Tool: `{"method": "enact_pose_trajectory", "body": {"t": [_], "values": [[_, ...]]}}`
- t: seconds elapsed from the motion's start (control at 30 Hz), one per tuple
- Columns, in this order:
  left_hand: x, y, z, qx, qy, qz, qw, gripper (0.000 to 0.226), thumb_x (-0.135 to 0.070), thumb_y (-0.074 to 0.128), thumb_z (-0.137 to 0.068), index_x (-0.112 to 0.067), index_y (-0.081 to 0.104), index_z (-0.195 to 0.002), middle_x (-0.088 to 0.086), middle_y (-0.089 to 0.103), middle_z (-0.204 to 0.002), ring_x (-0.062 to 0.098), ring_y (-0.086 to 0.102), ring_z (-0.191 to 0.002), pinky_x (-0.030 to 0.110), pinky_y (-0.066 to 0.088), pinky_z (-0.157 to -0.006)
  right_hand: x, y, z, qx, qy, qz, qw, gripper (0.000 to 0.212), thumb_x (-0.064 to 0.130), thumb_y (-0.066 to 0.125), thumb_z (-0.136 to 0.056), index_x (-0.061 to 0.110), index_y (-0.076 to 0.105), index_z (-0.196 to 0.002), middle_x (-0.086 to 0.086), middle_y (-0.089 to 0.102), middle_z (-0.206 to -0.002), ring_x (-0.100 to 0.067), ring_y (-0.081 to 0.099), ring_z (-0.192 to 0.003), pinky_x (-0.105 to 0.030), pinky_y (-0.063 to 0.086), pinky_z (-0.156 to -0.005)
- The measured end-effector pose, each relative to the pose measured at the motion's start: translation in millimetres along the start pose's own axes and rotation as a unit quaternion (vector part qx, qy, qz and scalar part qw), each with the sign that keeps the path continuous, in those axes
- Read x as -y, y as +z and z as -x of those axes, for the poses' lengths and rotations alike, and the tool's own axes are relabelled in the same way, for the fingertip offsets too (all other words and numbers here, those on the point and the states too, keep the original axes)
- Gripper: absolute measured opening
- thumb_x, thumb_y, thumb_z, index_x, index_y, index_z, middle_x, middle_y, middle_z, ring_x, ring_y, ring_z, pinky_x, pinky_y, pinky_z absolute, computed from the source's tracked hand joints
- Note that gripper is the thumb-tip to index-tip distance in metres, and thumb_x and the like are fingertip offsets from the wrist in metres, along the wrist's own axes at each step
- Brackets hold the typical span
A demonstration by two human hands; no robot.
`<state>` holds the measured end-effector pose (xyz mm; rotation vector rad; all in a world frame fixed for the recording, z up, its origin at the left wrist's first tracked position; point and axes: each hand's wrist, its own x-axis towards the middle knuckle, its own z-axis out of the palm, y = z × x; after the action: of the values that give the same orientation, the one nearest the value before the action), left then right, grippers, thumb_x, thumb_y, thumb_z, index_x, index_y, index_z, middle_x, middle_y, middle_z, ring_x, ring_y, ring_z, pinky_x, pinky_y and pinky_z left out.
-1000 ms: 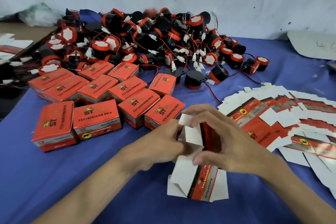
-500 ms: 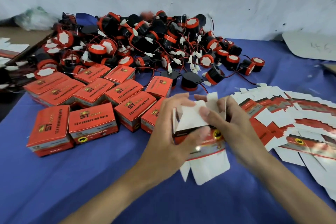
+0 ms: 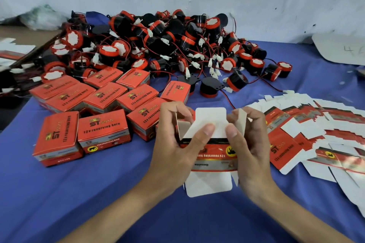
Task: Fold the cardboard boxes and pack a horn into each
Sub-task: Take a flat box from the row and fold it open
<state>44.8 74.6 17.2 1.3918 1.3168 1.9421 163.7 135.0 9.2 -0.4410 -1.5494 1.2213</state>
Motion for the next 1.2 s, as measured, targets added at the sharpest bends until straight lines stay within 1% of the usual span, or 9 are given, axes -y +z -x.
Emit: {"method": "enact_pose_trajectory", "body": {"t": [0.13, 0.23, 0.4, 0.5, 0.6, 0.67, 0.83, 1.03, 1.2], "values": [[2, 1, 0, 0.058, 0.000, -0.015, 0.998, 0.022, -0.036, 0.055, -0.086, -0.016, 0.049, -0.091, -0.005, 0.055, -0.076, 0.005, 0.054, -0.065, 0.019, 0.047, -0.059, -1, 0, 0, 0.003, -0.012, 0.024, 1.000, 0.027, 0.034, 0.049, -0.089, 0.035, 0.052, -0.116, 0.012, 0.051, -0.072, 0.000, 0.049, -0.062, -0.014, 0.044, -0.058], [5, -1, -1, 0.090, -0.034, -0.025, 0.995, 0.041, -0.040, 0.052, -0.087, 0.000, 0.056, -0.090, 0.008, 0.058, -0.077, 0.023, 0.058, -0.070, 0.042, 0.052, -0.063, -2, 1, -1, 0.012, -0.003, 0.041, 0.999, 0.026, 0.037, 0.047, -0.090, 0.041, 0.064, -0.110, 0.013, 0.060, -0.078, 0.001, 0.054, -0.067, -0.013, 0.044, -0.059], [5, -1, -1, 0.102, -0.011, -0.066, 0.993, 0.024, -0.038, 0.045, -0.091, -0.026, 0.065, -0.089, 0.001, 0.058, -0.098, 0.019, 0.060, -0.091, 0.036, 0.051, -0.079, -5, 1, 0, 0.036, 0.049, 0.046, 0.997, 0.027, 0.043, 0.045, -0.088, 0.030, 0.068, -0.093, -0.014, 0.060, -0.093, -0.016, 0.057, -0.079, -0.026, 0.047, -0.068], [8, 0, 2, 0.078, 0.021, -0.089, 0.993, 0.041, -0.036, 0.044, -0.093, -0.003, 0.061, -0.073, 0.004, 0.049, -0.085, 0.020, 0.053, -0.076, 0.039, 0.047, -0.068, -5, 0, -2, 0.045, 0.034, 0.068, 0.996, 0.026, 0.040, 0.044, -0.088, 0.022, 0.063, -0.084, -0.008, 0.051, -0.095, -0.014, 0.053, -0.083, -0.022, 0.044, -0.070], [9, 1, 4, 0.037, 0.038, -0.086, 0.995, 0.050, -0.034, 0.045, -0.093, 0.006, 0.054, -0.065, 0.006, 0.046, -0.072, 0.024, 0.049, -0.065, 0.045, 0.042, -0.060, -6, -4, 0, 0.071, -0.003, 0.070, 0.995, 0.028, 0.029, 0.044, -0.091, 0.013, 0.066, -0.099, -0.001, 0.055, -0.100, -0.015, 0.055, -0.090, -0.020, 0.044, -0.076], [8, 0, 2, 0.008, 0.032, -0.082, 0.996, 0.039, -0.036, 0.048, -0.092, 0.000, 0.054, -0.078, 0.005, 0.049, -0.070, 0.021, 0.051, -0.063, 0.037, 0.045, -0.056, -7, -3, 2, 0.074, -0.008, 0.044, 0.996, 0.027, 0.025, 0.046, -0.090, 0.019, 0.064, -0.109, 0.006, 0.059, -0.101, -0.009, 0.058, -0.091, -0.016, 0.044, -0.076], [7, -1, 1, 0.000, 0.010, -0.041, 0.999, 0.018, -0.034, 0.054, -0.088, -0.028, 0.053, -0.105, -0.002, 0.055, -0.077, 0.012, 0.059, -0.069, 0.022, 0.048, -0.059, -8, 1, 3, 0.054, 0.005, 0.040, 0.998, 0.021, 0.028, 0.048, -0.090, 0.013, 0.062, -0.085, 0.004, 0.057, -0.083, -0.008, 0.055, -0.070, -0.015, 0.043, -0.062], [12, -1, -3, -0.028, 0.052, -0.116, 0.992, 0.016, -0.028, 0.051, -0.085, -0.013, 0.057, -0.081, 0.004, 0.054, -0.091, 0.019, 0.057, -0.086, 0.030, 0.046, -0.074, -8, 1, 3, 0.033, 0.000, 0.045, 0.998, 0.025, 0.029, 0.051, -0.088, 0.028, 0.055, -0.112, 0.012, 0.059, -0.086, -0.004, 0.056, -0.076, -0.015, 0.044, -0.068], [14, 1, 0, -0.025, 0.097, -0.137, 0.985, 0.028, -0.022, 0.049, -0.085, -0.007, 0.047, -0.062, 0.005, 0.055, -0.076, 0.021, 0.056, -0.072, 0.033, 0.045, -0.066, -10, 2, 2, 0.015, -0.033, 0.119, 0.992, 0.025, 0.029, 0.048, -0.089, 0.017, 0.068, -0.085, -0.003, 0.058, -0.093, -0.012, 0.058, -0.090, -0.016, 0.043, -0.079]]}}
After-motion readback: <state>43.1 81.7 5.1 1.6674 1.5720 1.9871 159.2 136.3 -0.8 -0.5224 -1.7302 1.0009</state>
